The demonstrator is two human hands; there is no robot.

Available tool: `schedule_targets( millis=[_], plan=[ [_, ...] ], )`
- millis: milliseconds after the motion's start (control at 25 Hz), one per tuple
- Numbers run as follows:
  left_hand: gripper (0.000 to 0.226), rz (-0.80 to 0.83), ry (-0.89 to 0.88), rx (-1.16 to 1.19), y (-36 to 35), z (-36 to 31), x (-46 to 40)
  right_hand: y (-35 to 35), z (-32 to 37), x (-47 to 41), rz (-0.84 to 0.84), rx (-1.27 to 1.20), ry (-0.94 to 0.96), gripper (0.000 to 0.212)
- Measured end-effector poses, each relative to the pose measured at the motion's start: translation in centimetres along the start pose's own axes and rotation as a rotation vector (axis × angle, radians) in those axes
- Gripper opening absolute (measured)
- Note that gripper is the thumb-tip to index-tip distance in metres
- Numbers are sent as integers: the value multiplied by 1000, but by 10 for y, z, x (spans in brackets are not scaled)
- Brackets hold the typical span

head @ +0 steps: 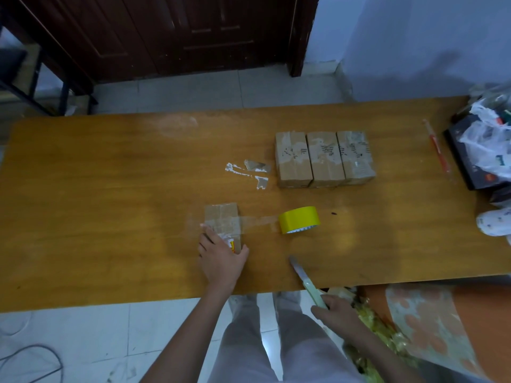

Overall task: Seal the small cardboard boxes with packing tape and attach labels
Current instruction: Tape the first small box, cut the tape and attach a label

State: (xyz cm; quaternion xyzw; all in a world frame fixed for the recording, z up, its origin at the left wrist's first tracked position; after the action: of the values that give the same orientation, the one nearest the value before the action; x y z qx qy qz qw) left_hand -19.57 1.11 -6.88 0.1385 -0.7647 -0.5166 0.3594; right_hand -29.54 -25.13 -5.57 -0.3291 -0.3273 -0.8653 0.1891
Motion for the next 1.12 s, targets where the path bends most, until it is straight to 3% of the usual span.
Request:
schedule_targets(
  millis=[160,400,520,720,1000,1120],
  plan=[
    [123,44,-14,18,6,4,-1,2,17,10,-62,-225,100,11],
    [70,-105,-21,173,27,4,-25,3,60,6,-133,-309,309,14],
    [59,-136,-52,158,35,-11,-44,-5,86,-18,-190,-266,371,26],
    [51,-123,-225,-88,21,-30,-56,-30,114,-58,-360,-115,345,28],
    [50,-157,-298,-107,13,-23,-66,-59,128,-85,-169,121,270,18],
    [51,-166,-295,-113,12,-24,-64,-65,131,-89,-196,227,288,23]
  ],
)
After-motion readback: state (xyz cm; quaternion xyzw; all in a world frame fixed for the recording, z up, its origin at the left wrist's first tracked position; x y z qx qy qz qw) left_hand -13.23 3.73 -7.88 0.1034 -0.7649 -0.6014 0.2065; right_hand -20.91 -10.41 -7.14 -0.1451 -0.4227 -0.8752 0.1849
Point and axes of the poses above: each hand's wrist, its own x-axis away from the middle knuckle, its own y-axis out of the back of the hand, z = x × y, the point moved 2 cm from there along -x, towards the middle knuckle, and after that the axes turned 12 degrees about y, right-handed, at the moved point
